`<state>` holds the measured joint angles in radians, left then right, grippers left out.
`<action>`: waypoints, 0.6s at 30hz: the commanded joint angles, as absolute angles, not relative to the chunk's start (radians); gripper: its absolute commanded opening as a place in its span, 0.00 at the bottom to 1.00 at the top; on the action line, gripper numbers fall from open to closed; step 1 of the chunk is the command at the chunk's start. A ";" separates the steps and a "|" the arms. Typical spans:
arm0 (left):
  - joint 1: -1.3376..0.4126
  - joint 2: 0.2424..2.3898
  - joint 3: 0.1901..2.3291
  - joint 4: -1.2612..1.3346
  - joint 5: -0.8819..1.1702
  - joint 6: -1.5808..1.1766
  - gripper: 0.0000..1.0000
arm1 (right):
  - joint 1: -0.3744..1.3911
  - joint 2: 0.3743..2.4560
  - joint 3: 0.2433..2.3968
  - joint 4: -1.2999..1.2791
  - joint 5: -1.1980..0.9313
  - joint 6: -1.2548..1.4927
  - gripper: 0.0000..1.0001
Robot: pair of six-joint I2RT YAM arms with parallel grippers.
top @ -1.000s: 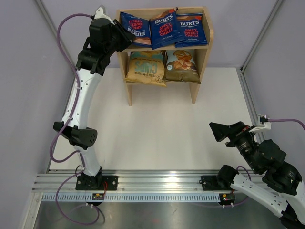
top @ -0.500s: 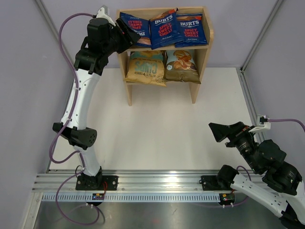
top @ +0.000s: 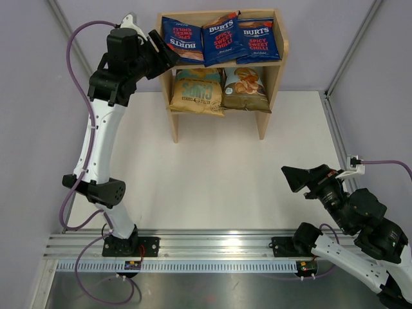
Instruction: Place and organize the chips bags onto the shelf
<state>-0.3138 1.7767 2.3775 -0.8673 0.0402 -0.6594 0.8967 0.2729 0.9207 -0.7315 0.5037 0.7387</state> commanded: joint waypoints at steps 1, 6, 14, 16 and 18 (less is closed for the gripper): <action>-0.304 1.711 2.365 -0.907 0.031 -0.620 0.65 | 0.900 0.275 0.939 -0.727 0.499 0.739 0.99; -0.304 1.605 2.289 -0.911 0.031 -0.574 0.99 | 0.900 0.299 0.923 -0.703 0.509 0.664 1.00; -0.305 1.220 1.826 -0.867 -0.049 -0.413 0.99 | 0.900 0.581 0.972 -0.707 0.627 0.514 0.99; -0.305 1.086 1.644 -0.839 -0.072 -0.379 0.99 | 0.899 0.647 0.983 -0.697 0.690 0.477 0.99; -0.305 0.973 1.544 -0.833 -0.095 -0.361 0.99 | 0.899 0.686 1.006 -0.690 0.704 0.454 1.00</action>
<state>-0.3103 1.0855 1.6699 -0.8879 -0.0345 -0.4507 0.8967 0.6434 0.9459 -0.7216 0.5972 0.5373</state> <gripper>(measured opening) 0.988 0.993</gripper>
